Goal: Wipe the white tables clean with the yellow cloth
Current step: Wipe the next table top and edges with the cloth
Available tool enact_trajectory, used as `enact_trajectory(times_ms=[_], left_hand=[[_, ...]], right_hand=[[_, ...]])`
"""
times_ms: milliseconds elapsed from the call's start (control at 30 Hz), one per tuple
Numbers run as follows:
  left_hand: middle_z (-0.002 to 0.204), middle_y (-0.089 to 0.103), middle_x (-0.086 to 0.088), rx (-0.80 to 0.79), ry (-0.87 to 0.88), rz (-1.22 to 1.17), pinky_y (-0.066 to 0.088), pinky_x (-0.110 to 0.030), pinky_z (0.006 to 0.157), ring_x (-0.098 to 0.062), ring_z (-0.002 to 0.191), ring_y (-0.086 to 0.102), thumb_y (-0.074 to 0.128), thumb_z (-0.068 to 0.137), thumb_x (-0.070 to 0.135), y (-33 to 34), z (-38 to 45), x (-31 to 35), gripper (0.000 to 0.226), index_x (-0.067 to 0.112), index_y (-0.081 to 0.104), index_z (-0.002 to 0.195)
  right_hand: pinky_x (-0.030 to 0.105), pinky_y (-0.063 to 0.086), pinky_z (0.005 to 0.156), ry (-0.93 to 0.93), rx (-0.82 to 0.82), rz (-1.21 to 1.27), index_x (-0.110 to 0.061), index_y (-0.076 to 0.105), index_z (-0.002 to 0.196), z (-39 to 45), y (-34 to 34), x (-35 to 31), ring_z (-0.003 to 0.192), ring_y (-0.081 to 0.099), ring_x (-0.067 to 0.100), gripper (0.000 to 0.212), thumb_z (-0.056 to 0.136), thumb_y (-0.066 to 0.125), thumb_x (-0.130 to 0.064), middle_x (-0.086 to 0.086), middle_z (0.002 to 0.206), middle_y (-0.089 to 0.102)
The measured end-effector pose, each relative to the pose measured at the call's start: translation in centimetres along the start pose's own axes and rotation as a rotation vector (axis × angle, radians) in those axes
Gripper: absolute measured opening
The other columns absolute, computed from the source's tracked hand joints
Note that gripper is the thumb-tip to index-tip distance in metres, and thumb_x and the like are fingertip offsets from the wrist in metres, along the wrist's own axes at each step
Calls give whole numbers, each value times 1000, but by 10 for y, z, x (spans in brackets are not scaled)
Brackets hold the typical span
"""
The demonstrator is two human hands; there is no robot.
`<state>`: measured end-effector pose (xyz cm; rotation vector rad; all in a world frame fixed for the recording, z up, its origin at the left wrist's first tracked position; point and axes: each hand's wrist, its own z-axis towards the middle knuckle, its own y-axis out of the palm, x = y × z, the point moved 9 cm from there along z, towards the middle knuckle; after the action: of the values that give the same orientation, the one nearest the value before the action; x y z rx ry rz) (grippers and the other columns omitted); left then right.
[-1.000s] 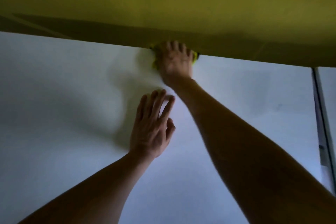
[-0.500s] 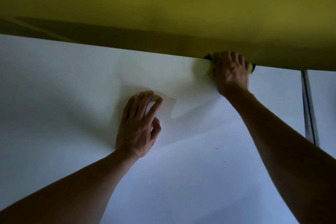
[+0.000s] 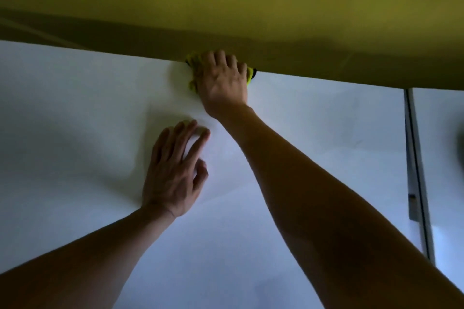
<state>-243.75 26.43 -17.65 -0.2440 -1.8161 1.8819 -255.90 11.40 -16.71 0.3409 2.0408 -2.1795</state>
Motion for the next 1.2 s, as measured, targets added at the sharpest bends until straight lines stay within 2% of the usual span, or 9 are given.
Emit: enact_trajectory(times_ms=[200, 333, 467, 567, 767, 867, 1000, 1100, 1200], left_hand=[[163, 39, -15, 20, 4, -25, 27, -57, 123, -39, 151, 36, 45, 97, 24, -3, 1, 0, 58, 15, 47, 155], [163, 39, -15, 35, 4, -37, 27, -57, 123, -39, 151, 36, 43, 98, 24, -4, 1, 0, 58, 15, 47, 155], [164, 37, -15, 27, 8, -28, 26, -57, 124, -39, 152, 34, 43, 99, 24, -1, 0, -1, 58, 15, 45, 156], [164, 37, -15, 35, 17, -28, 26, -58, 123, -38, 152, 34, 43, 99, 23, -1, 0, -1, 58, 15, 45, 156], [165, 35, -14, 12, 27, -6, 25, -57, 124, -38, 152, 34, 44, 97, 24, 1, 0, 1, 60, 14, 45, 156], [164, 37, -15, 2, 23, 12, 25, -57, 124, -38, 151, 36, 43, 97, 25, -2, 1, 3, 59, 13, 47, 155], [161, 41, -19, -2, 33, 35, 28, -60, 122, -41, 149, 39, 43, 98, 24, -6, 2, 11, 57, 8, 51, 151], [158, 43, -21, -38, 19, 66, 28, -59, 121, -42, 147, 40, 43, 97, 31, -8, 2, 14, 58, 4, 53, 147], [157, 42, -19, -115, -46, 51, 28, -58, 120, -42, 147, 38, 42, 93, 44, -5, 15, 35, 65, 3, 52, 144]], right_hand=[[41, 34, 88, 177, -45, -148, -27, 58, 123, -36, -33, 148, 112, 50, 33, 49, 87, 35, -53, 10, 121, 56], [45, 35, 89, 286, 97, -53, -9, 58, 114, -53, -62, 196, 107, 52, 39, 37, 97, 36, -33, 20, 113, 58], [47, 30, 100, 377, 48, -37, -10, 59, 126, -44, -48, 170, 118, 49, 39, 46, 97, 38, -39, 21, 126, 56], [43, 33, 88, 242, -18, -72, -22, 62, 118, -26, -24, 105, 109, 53, 34, 40, 90, 44, -45, 14, 116, 60], [45, 37, 86, 68, 10, 21, -15, 57, 112, -12, -17, 42, 103, 54, 33, 33, 99, 38, -39, 10, 110, 60], [45, 38, 87, 61, -5, 19, -17, 57, 114, -20, -24, 81, 106, 54, 33, 35, 98, 37, -42, 11, 113, 59], [44, 36, 89, 186, 24, -39, -19, 59, 115, -50, -56, 186, 111, 52, 35, 58, 86, 20, -51, 13, 118, 59], [44, 35, 93, 215, 77, -30, -14, 58, 117, -72, -81, 253, 112, 52, 36, 47, 95, 27, -42, 16, 119, 58], [43, 33, 96, 243, 77, -55, -13, 57, 122, -72, -81, 271, 116, 51, 34, 37, 103, 36, -38, 15, 123, 58]])
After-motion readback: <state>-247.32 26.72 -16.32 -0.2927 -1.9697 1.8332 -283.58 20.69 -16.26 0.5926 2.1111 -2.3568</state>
